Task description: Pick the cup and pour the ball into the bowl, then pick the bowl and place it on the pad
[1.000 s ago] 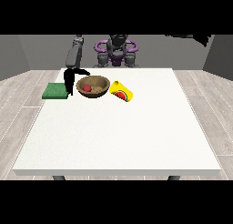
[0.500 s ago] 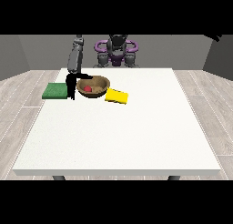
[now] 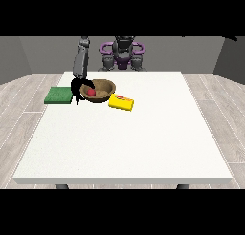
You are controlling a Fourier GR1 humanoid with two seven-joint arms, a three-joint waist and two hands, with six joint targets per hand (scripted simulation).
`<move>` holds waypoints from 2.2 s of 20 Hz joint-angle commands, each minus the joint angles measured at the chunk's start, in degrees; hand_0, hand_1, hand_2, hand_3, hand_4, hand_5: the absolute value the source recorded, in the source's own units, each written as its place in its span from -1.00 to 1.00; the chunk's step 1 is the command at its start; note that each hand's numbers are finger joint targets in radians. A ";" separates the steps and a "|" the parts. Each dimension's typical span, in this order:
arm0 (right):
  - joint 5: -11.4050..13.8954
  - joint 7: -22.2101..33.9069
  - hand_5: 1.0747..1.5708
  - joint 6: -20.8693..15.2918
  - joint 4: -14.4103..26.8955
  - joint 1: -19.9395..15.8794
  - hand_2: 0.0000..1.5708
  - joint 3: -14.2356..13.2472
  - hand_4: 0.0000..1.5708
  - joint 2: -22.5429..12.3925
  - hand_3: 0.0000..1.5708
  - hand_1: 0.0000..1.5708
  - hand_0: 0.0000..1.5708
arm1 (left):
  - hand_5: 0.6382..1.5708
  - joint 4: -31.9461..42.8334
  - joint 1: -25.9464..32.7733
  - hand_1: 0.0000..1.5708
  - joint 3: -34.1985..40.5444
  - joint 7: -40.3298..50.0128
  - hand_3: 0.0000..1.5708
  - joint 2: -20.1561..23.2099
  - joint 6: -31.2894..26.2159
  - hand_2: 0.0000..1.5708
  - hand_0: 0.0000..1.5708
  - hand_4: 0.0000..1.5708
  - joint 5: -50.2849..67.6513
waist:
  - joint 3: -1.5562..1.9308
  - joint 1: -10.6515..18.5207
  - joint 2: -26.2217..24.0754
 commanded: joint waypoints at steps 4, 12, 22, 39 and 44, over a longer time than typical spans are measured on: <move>1.65 4.89 0.62 -4.68 4.34 2.28 1.00 -0.21 0.37 -1.09 1.00 1.00 1.00 | 0.99 0.00 0.26 -1.00 1.32 -1.10 -1.00 1.36 -3.31 -1.00 -1.00 -0.26 2.36 | 1.88 3.01 4.51; 4.29 21.60 0.85 -13.00 -4.52 -2.17 1.00 4.40 0.33 -3.70 1.00 1.00 1.00 | 1.00 8.52 1.14 -1.00 1.85 0.29 -1.00 4.44 -3.32 -1.00 -1.00 -0.07 0.44 | 1.80 -2.04 -4.31; 3.50 34.51 0.97 -4.10 -4.23 -6.75 1.00 3.50 0.24 -18.33 1.00 1.00 1.00 | 0.99 14.41 7.50 -1.00 5.82 -5.56 -1.00 7.05 -6.67 -1.00 -1.00 -0.11 0.90 | 1.94 -5.62 -7.00; 0.81 14.07 1.00 5.72 12.09 -10.99 1.00 -5.67 0.24 -28.83 -1.00 1.00 1.00 | 0.97 5.61 7.21 -1.00 7.49 -10.82 -1.00 8.65 -2.80 -1.00 -1.00 -0.15 1.75 | 2.17 -5.23 9.95; 1.52 8.33 1.00 9.78 15.51 -11.22 1.00 -7.01 0.26 -34.92 -1.00 1.00 1.00 | 0.98 2.84 9.27 -1.00 11.01 -13.24 -1.00 9.54 -2.47 -1.00 -1.00 -0.12 3.56 | 2.13 -6.82 14.52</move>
